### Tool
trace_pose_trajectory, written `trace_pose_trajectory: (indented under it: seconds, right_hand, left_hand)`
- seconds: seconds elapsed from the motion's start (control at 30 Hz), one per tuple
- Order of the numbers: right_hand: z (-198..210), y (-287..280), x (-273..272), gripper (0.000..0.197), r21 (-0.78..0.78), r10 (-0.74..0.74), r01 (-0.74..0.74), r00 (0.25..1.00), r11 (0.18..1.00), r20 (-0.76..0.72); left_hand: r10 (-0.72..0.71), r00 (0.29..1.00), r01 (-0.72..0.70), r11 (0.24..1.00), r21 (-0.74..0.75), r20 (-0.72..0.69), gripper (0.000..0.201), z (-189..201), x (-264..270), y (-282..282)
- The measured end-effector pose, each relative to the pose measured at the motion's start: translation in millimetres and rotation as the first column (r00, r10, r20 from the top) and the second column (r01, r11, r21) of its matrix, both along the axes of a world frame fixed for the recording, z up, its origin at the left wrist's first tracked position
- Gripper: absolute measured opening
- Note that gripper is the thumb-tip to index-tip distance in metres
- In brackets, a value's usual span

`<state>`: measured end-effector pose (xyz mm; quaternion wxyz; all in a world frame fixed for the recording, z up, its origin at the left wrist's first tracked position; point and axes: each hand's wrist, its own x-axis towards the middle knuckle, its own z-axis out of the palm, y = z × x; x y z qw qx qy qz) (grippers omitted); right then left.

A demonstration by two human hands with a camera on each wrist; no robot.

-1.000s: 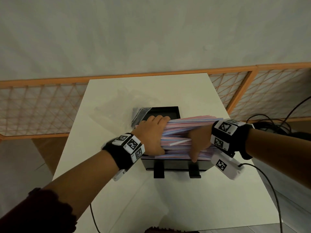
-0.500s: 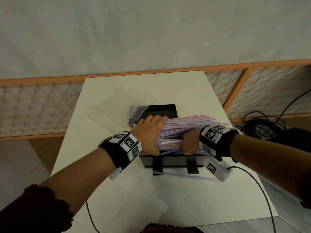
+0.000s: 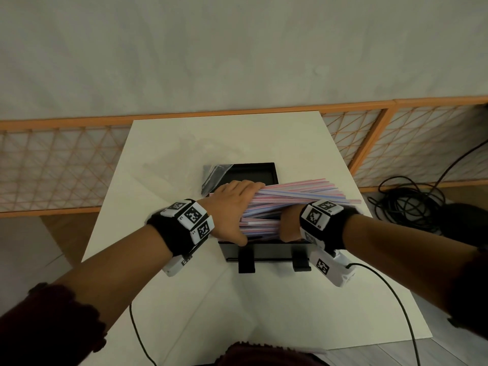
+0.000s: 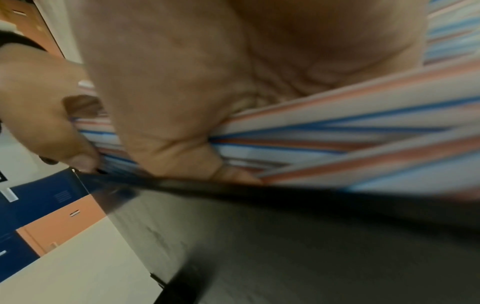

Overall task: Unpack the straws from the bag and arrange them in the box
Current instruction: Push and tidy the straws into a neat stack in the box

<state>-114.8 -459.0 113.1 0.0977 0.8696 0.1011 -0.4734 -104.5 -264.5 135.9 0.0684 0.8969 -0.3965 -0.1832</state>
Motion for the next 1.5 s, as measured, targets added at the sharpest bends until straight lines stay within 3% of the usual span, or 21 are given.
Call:
trace_pose_trajectory:
  seconds: [0.07, 0.1, 0.13, 0.17, 0.2, 0.23, 0.33, 0.43, 0.53, 0.6, 0.7, 0.83, 0.97, 1.07, 1.3, 1.37, 1.5]
  right_hand:
    - [-44, -18, 11, 0.079, 0.066, 0.162, -0.184, 0.955, 0.981, 0.250]
    - [-66, -26, 22, 0.078, 0.034, 0.156, -0.165, 0.972, 0.986, 0.177]
    - [-67, -18, 28, 0.064, -0.053, 0.123, -0.120, 0.991, 0.991, 0.059]
    - [-45, -3, 22, 0.044, -0.102, 0.065, -0.061, 0.997, 0.993, 0.037]
    - [-53, -3, 18, 0.030, -0.142, 0.069, -0.052, 0.990, 0.989, 0.119]
    - [-28, 8, 7, 0.024, -0.147, 0.052, -0.034, 0.991, 0.989, 0.120]
    - [-16, 10, -4, 0.020, -0.040, 0.083, -0.077, 0.978, 0.996, 0.190]
    - [-19, 0, -5, 0.028, 0.011, 0.080, -0.085, 0.964, 0.996, 0.255]
    - [2, -4, -13, 0.018, 0.048, -0.014, -0.001, 0.951, 0.999, 0.309]
    - [21, -5, -18, 0.035, 0.096, -0.086, 0.061, 0.957, 0.994, 0.276]
    - [29, -9, -26, 0.039, 0.079, -0.081, 0.057, 0.939, 0.995, 0.333]
    - [18, -4, -29, 0.040, 0.095, -0.133, 0.106, 0.928, 0.990, 0.348]
    - [10, 8, -28, 0.056, 0.132, -0.213, 0.175, 0.894, 0.976, 0.394]
    - [11, 13, -33, 0.048, 0.108, -0.246, 0.221, 0.874, 0.969, 0.419]
    - [43, 0, -46, 0.012, 0.213, -0.179, 0.103, 0.908, 0.972, 0.379]
    - [51, -3, -55, 0.010, 0.226, -0.134, 0.040, 0.900, 0.973, 0.415]
    - [65, -4, -66, 0.023, 0.191, -0.043, -0.064, 0.860, 0.980, 0.509]
  left_hand:
    - [0.003, 1.000, -0.002, 1.000, 0.015, -0.027, 0.118, 3, 0, -1]
    - [0.010, 0.999, -0.009, 1.000, 0.017, -0.045, 0.119, 5, 1, -2]
    - [0.022, 0.998, -0.021, 1.000, 0.014, -0.064, 0.122, 6, 1, -3]
    - [0.035, 0.996, -0.034, 0.999, 0.004, -0.077, 0.123, 7, 1, -5]
    - [0.045, 0.996, -0.046, 0.999, -0.012, -0.077, 0.122, 7, 1, -7]
    - [0.049, 0.997, -0.051, 0.998, -0.024, -0.061, 0.119, 6, 1, -9]
    - [0.030, 0.999, -0.030, 1.000, -0.006, 0.016, 0.110, -1, 2, -12]
    - [0.006, 0.997, -0.008, 1.000, 0.028, 0.077, 0.108, -6, 4, -12]
    - [-0.008, 0.993, 0.002, 0.999, 0.044, 0.117, 0.104, -10, 5, -10]
    - [-0.009, 0.991, 0.004, 0.999, 0.031, 0.131, 0.100, -13, 4, -9]
    - [0.022, 0.996, -0.021, 1.000, -0.004, 0.089, 0.098, -11, 4, -10]
    - [0.046, 0.995, -0.047, 0.999, 0.013, 0.089, 0.107, -4, -2, -19]
    - [0.014, 0.991, -0.023, 0.997, 0.071, 0.134, 0.127, -1, -3, -19]
    - [-0.033, 0.986, 0.012, 0.991, 0.130, 0.162, 0.129, -3, 2, -20]
    - [-0.032, 0.991, 0.012, 0.988, 0.151, 0.128, 0.113, -4, 12, -16]
    - [-0.033, 0.990, 0.015, 0.991, 0.132, 0.140, 0.104, -5, 14, -15]
    - [-0.033, 0.986, 0.018, 0.995, 0.093, 0.162, 0.099, -8, 17, -11]
